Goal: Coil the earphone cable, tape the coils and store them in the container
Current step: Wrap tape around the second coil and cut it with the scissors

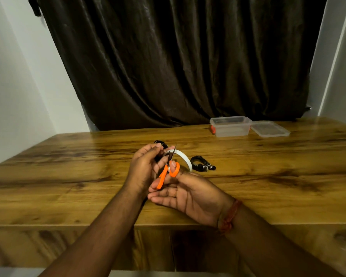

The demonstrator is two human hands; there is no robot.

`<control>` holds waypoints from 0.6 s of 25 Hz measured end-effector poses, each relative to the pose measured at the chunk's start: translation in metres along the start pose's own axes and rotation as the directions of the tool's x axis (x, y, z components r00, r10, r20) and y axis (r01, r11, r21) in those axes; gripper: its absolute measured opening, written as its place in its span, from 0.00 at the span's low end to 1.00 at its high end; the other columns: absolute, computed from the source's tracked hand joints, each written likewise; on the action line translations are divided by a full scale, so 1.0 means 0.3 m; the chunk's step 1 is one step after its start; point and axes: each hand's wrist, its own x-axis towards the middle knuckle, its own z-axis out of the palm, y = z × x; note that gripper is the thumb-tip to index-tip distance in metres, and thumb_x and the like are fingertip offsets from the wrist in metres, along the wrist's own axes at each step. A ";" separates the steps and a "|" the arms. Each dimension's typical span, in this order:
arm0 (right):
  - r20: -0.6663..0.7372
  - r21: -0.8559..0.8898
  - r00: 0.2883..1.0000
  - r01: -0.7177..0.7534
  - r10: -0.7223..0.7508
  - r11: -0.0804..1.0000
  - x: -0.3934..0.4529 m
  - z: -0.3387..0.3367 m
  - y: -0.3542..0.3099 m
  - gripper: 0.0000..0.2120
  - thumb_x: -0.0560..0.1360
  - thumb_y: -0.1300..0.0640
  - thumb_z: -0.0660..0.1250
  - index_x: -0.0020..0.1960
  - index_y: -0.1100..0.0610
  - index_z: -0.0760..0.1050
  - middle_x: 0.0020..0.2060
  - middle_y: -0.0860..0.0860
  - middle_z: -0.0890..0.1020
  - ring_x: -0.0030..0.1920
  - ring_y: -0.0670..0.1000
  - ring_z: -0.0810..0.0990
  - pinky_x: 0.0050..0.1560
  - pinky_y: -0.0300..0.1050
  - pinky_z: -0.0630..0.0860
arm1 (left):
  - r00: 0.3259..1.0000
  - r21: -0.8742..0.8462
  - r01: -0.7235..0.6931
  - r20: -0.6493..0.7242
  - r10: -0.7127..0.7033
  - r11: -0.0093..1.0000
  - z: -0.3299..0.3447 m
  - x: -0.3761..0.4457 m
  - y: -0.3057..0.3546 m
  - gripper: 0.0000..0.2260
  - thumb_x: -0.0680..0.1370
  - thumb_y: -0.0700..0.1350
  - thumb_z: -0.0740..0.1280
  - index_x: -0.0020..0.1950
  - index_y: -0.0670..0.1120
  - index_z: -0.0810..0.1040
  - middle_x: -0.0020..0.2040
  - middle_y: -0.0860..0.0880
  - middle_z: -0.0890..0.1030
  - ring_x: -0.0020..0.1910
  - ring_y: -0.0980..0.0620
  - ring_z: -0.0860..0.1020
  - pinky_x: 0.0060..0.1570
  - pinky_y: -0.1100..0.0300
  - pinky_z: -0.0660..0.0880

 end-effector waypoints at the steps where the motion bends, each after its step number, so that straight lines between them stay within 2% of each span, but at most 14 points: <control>1: 0.002 0.016 1.000 0.000 0.000 1.000 0.000 0.000 -0.001 0.31 0.75 0.45 0.64 0.63 0.71 0.72 0.54 0.66 0.80 0.55 0.61 0.83 0.55 0.49 0.81 | 1.000 0.012 -0.001 0.004 0.001 1.000 0.000 -0.001 -0.001 0.06 0.81 0.38 0.62 0.48 0.38 0.76 0.39 0.44 0.85 0.41 0.52 0.85 0.38 0.62 0.81; 6: -0.015 0.071 1.000 0.021 -0.020 0.997 0.009 -0.005 -0.002 0.28 0.75 0.46 0.64 0.62 0.69 0.74 0.53 0.65 0.81 0.54 0.61 0.83 0.53 0.49 0.81 | 0.999 0.029 -0.004 0.041 0.003 1.000 0.003 -0.003 0.001 0.07 0.82 0.38 0.61 0.47 0.38 0.76 0.42 0.42 0.86 0.41 0.52 0.85 0.35 0.62 0.80; 10: -0.036 0.089 0.998 0.050 -0.047 0.995 0.018 -0.011 0.008 0.25 0.74 0.47 0.68 0.59 0.68 0.75 0.52 0.64 0.82 0.53 0.63 0.83 0.54 0.51 0.81 | 0.999 0.053 -0.034 0.030 0.032 0.998 0.015 -0.016 0.004 0.08 0.82 0.35 0.59 0.46 0.39 0.76 0.35 0.47 0.85 0.35 0.56 0.84 0.32 0.65 0.78; 15: -0.060 0.101 0.997 0.048 -0.042 0.994 0.021 -0.019 0.011 0.28 0.73 0.48 0.69 0.61 0.70 0.73 0.50 0.65 0.83 0.53 0.63 0.84 0.52 0.50 0.82 | 0.999 0.038 -0.029 0.026 0.028 0.999 0.011 -0.010 -0.003 0.07 0.81 0.37 0.60 0.46 0.40 0.76 0.35 0.47 0.85 0.37 0.55 0.84 0.34 0.64 0.79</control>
